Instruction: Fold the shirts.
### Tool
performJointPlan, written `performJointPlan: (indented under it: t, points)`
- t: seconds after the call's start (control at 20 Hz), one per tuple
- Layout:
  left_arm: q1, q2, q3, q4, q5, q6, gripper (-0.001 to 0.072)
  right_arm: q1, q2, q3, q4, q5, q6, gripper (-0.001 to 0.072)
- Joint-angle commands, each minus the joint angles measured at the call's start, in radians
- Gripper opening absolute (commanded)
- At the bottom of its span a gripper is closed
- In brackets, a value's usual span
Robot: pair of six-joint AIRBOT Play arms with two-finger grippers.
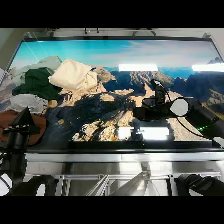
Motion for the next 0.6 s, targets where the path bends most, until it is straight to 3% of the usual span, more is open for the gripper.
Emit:
performJointPlan:
  t: [0.0,0.55]
  points:
    - [-0.001,0.001,0.0,0.0,0.0,0.0,0.0006,0.0,0.0,0.0,0.0,0.0,0.0,0.0022]
    - [-0.001,0.001,0.0,0.0,0.0,0.0,0.0006,0.0,-0.001,0.0,0.0,-0.008,0.0,0.0022]
